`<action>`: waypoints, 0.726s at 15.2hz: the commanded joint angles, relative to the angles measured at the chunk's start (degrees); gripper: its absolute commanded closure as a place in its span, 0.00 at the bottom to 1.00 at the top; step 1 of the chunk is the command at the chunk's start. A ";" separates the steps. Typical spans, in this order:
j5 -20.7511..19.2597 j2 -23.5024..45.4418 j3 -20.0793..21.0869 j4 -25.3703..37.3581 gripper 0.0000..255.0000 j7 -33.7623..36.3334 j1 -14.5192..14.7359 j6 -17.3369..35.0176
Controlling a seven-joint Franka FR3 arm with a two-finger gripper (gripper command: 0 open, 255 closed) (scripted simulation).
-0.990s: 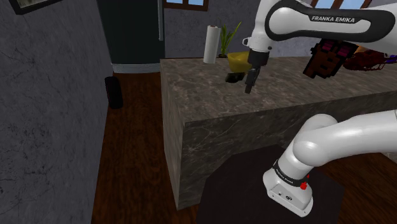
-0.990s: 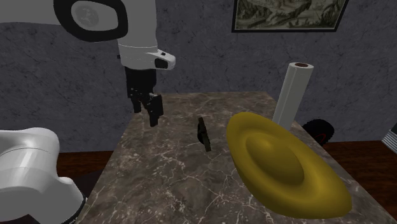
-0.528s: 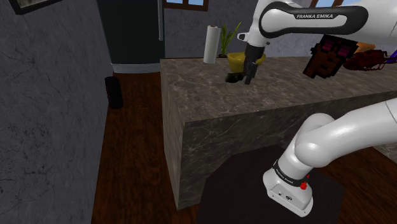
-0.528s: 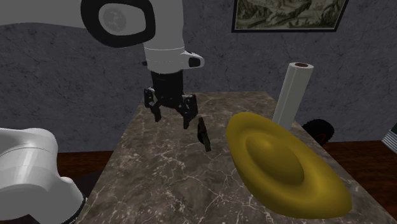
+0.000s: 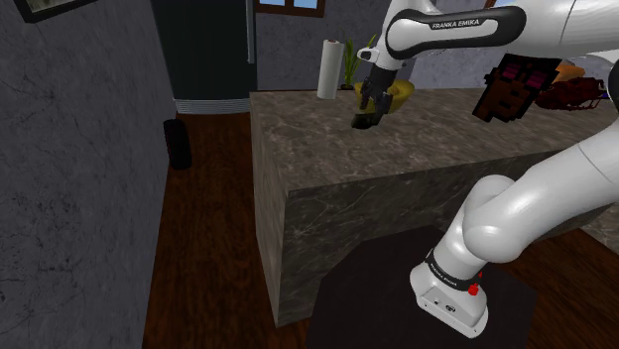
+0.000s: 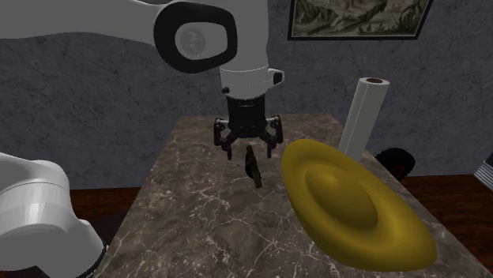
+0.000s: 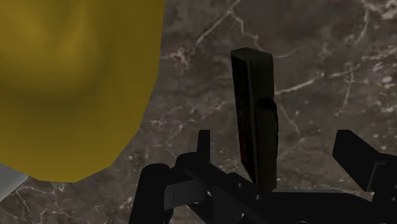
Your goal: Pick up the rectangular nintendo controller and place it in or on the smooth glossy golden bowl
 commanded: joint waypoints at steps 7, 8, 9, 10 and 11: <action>0.03 1.68 -0.98 -3.45 0.00 -1.12 0.18 5.30; 0.03 1.68 -0.98 -3.45 0.00 -1.12 0.18 5.30; 0.03 1.68 -0.98 -3.45 0.00 -1.12 0.18 5.30; 0.03 1.68 -0.98 -3.45 0.00 -1.12 0.18 5.30; 0.03 1.68 -0.98 -3.45 0.00 -1.12 0.18 5.30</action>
